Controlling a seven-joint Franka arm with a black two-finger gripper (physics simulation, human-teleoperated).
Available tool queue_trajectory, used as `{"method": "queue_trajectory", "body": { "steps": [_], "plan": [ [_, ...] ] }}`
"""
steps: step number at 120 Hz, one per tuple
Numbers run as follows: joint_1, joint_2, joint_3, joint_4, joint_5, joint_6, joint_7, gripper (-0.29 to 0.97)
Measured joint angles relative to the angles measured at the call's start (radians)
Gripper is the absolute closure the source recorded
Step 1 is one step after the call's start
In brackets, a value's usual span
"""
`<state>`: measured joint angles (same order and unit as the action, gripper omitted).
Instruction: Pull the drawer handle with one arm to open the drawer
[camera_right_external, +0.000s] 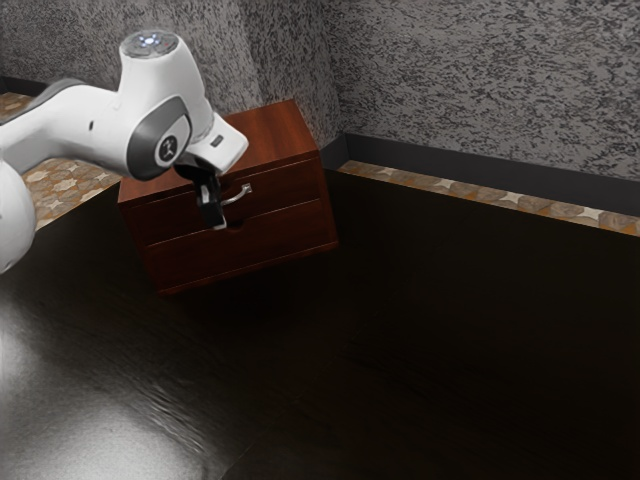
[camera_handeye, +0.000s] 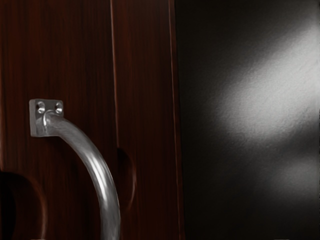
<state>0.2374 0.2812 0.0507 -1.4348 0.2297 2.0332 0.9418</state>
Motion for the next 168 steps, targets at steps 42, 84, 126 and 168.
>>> {"method": "queue_trajectory", "body": {
  "steps": [42, 84, 126, 168],
  "plan": [
    [0.000, -0.007, 0.002, -0.041, 0.001, 0.024, -0.002, 0.10],
    [-0.002, 0.001, 0.001, -0.041, -0.002, 0.043, -0.001, 0.11],
    [-0.013, -0.017, 0.000, -0.073, -0.009, 0.047, -0.001, 0.11],
    [-0.024, -0.042, 0.000, -0.112, -0.018, 0.049, -0.005, 0.10]
  ]
}}
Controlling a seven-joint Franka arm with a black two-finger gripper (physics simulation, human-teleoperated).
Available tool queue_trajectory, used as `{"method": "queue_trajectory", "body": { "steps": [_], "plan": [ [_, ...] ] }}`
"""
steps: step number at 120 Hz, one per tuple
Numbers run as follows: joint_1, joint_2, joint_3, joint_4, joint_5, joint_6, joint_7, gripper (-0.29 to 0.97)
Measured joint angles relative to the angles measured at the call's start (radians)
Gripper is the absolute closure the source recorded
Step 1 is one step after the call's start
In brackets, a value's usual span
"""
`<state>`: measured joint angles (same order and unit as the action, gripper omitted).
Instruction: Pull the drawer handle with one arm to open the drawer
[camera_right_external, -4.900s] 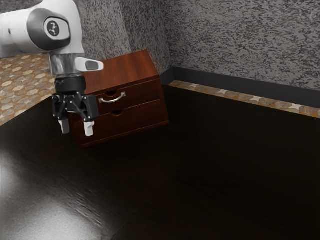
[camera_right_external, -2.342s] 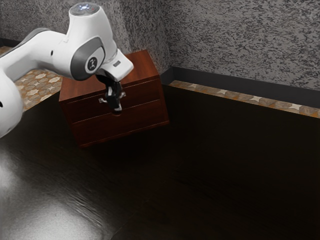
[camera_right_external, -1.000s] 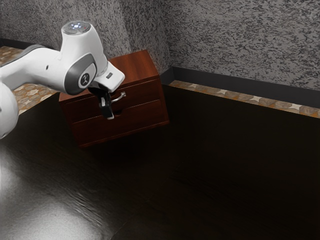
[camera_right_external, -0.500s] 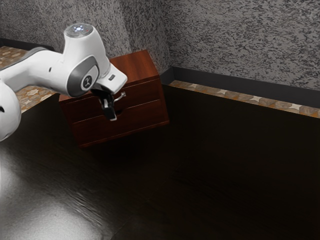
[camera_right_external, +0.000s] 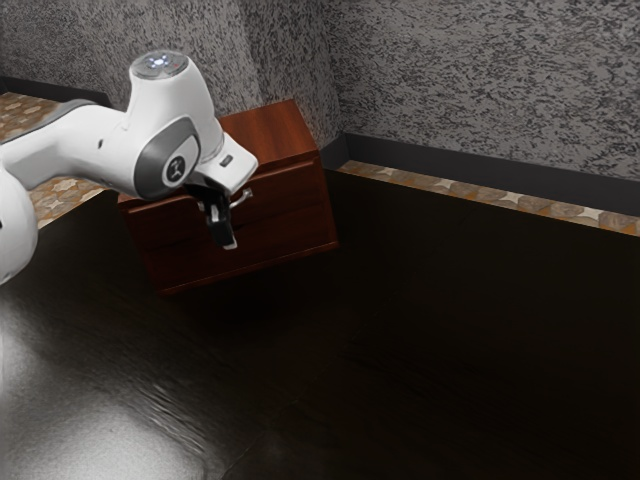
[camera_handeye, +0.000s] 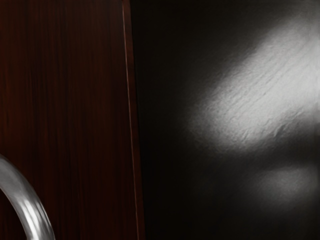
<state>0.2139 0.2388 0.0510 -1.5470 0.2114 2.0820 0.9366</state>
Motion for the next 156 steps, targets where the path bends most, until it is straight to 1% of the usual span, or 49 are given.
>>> {"method": "queue_trajectory", "body": {
  "steps": [9, 22, 28, 37, 76, 94, 108, 133, 156],
  "plan": [
    [-0.003, -0.011, 0.000, -0.011, -0.003, 0.000, -0.001, 0.12],
    [-0.012, -0.015, 0.000, -0.020, -0.009, 0.000, -0.002, 0.11],
    [-0.014, -0.018, 0.000, -0.026, -0.011, 0.000, -0.003, 0.08],
    [-0.021, -0.025, 0.001, -0.032, -0.014, 0.000, -0.004, 0.11],
    [-0.030, -0.074, 0.000, -0.087, -0.017, 0.000, -0.011, 0.14],
    [-0.040, -0.081, -0.001, -0.103, -0.018, 0.000, -0.016, 0.09],
    [-0.047, -0.092, -0.001, -0.117, -0.017, 0.000, -0.020, 0.08],
    [-0.047, -0.123, -0.002, -0.155, -0.016, 0.001, -0.027, 0.13],
    [-0.054, -0.152, -0.001, -0.196, -0.016, 0.005, -0.032, 0.11]
  ]
}}
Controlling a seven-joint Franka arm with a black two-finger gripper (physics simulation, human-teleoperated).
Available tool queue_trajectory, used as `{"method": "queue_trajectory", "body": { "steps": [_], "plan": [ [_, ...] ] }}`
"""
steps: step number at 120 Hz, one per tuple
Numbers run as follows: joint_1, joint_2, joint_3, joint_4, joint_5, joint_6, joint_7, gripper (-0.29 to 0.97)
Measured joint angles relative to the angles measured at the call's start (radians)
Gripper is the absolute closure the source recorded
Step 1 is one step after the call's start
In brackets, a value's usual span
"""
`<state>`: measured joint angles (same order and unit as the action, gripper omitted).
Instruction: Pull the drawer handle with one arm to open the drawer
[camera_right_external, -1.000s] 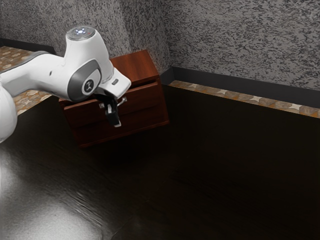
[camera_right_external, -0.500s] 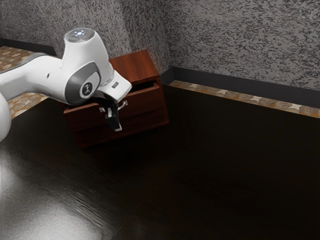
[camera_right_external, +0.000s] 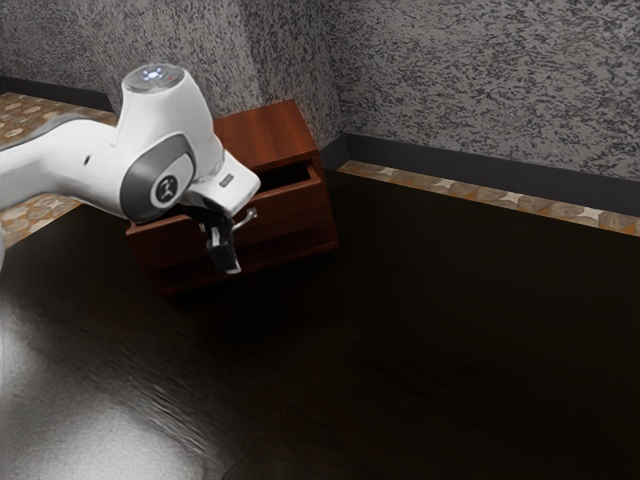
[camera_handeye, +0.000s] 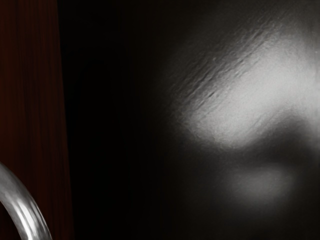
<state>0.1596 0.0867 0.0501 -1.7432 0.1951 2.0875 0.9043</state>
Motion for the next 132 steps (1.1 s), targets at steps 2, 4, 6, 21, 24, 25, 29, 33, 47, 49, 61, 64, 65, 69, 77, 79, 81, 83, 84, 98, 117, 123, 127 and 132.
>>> {"method": "queue_trajectory", "body": {
  "steps": [2, 4, 6, 21, 24, 25, 29, 33, 47, 49, 61, 64, 65, 69, 77, 79, 81, 83, 84, 98, 117, 123, 127, 132],
  "plan": [
    [-0.001, -0.002, 0.000, -0.004, 0.000, 0.001, 0.000, 0.11],
    [-0.002, -0.004, 0.000, -0.008, 0.000, 0.002, -0.001, 0.10],
    [-0.003, -0.006, 0.000, -0.012, 0.000, 0.003, -0.002, 0.10],
    [-0.008, -0.017, 0.000, -0.032, 0.000, 0.010, -0.006, 0.09],
    [-0.009, -0.020, -0.001, -0.035, 0.000, 0.011, -0.007, 0.10],
    [-0.009, -0.021, -0.001, -0.036, 0.000, 0.011, -0.007, 0.10],
    [-0.010, -0.027, -0.001, -0.042, 0.000, 0.012, -0.008, 0.11],
    [-0.013, -0.033, -0.001, -0.048, 0.000, 0.013, -0.009, 0.11],
    [-0.018, -0.063, -0.002, -0.069, 0.000, 0.015, -0.012, 0.16],
    [-0.019, -0.066, -0.002, -0.071, 0.000, 0.015, -0.013, 0.16],
    [-0.022, -0.077, -0.004, -0.080, 0.000, 0.015, -0.015, 0.16],
    [-0.021, -0.081, -0.005, -0.083, 0.000, 0.016, -0.016, 0.16],
    [-0.021, -0.083, -0.006, -0.085, 0.000, 0.016, -0.016, 0.16],
    [-0.022, -0.088, -0.007, -0.089, 0.000, 0.016, -0.017, 0.16],
    [-0.033, -0.098, 0.000, -0.102, 0.000, 0.016, -0.019, 0.15],
    [-0.033, -0.100, -0.001, -0.105, 0.000, 0.016, -0.020, 0.14],
    [-0.034, -0.102, -0.001, -0.108, 0.000, 0.016, -0.020, 0.14],
    [-0.035, -0.104, -0.001, -0.111, 0.000, 0.016, -0.021, 0.13],
    [-0.035, -0.104, -0.001, -0.112, 0.000, 0.016, -0.021, 0.13],
    [-0.041, -0.115, -0.001, -0.126, 0.000, 0.016, -0.027, 0.12],
    [-0.052, -0.138, -0.001, -0.152, 0.000, 0.016, -0.032, 0.11],
    [-0.055, -0.143, -0.001, -0.159, 0.000, 0.016, -0.034, 0.11],
    [-0.057, -0.147, -0.001, -0.163, 0.000, 0.016, -0.035, 0.11],
    [-0.059, -0.152, -0.001, -0.168, 0.000, 0.016, -0.036, 0.11]
  ]
}}
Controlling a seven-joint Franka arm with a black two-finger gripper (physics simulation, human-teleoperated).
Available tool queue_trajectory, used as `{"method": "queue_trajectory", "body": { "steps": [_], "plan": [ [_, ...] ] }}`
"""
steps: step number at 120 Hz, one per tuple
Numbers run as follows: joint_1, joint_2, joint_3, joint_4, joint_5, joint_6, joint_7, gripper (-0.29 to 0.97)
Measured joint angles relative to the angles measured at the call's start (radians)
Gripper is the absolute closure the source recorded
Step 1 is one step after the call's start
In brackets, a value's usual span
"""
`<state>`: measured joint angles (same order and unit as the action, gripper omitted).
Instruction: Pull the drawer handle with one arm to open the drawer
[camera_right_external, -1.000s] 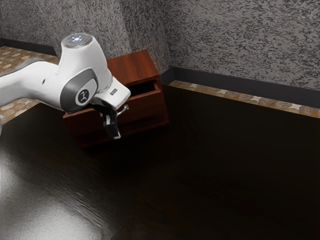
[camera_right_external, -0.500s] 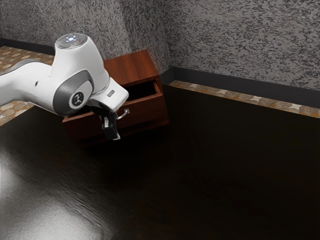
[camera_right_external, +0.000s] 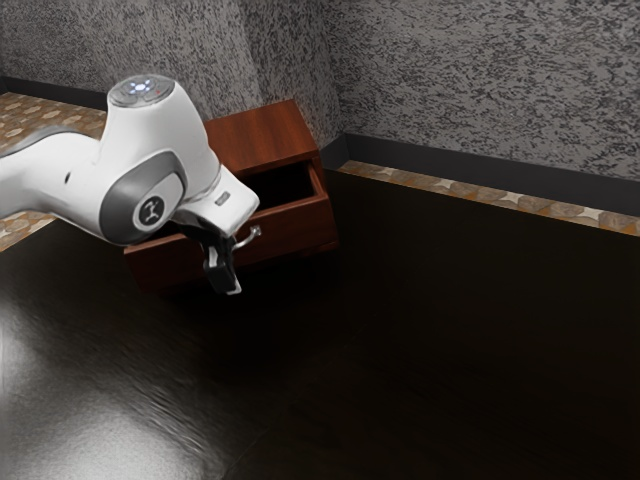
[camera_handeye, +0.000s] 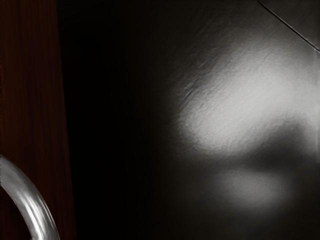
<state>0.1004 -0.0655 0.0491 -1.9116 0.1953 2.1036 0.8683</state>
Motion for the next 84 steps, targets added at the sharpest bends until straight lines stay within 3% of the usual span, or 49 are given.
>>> {"method": "queue_trajectory", "body": {
  "steps": [19, 38, 60, 73, 84],
  "plan": [
    [-0.009, -0.012, -0.001, -0.020, 0.000, 0.000, -0.005, 0.09],
    [-0.020, -0.033, -0.001, -0.038, -0.001, -0.002, -0.012, 0.14],
    [-0.036, -0.070, -0.007, -0.085, 0.000, -0.004, -0.023, 0.09],
    [-0.045, -0.105, -0.012, -0.096, 0.002, -0.009, -0.029, 0.28],
    [-0.051, -0.124, -0.012, -0.096, 0.006, -0.012, -0.033, 0.28]
  ]
}}
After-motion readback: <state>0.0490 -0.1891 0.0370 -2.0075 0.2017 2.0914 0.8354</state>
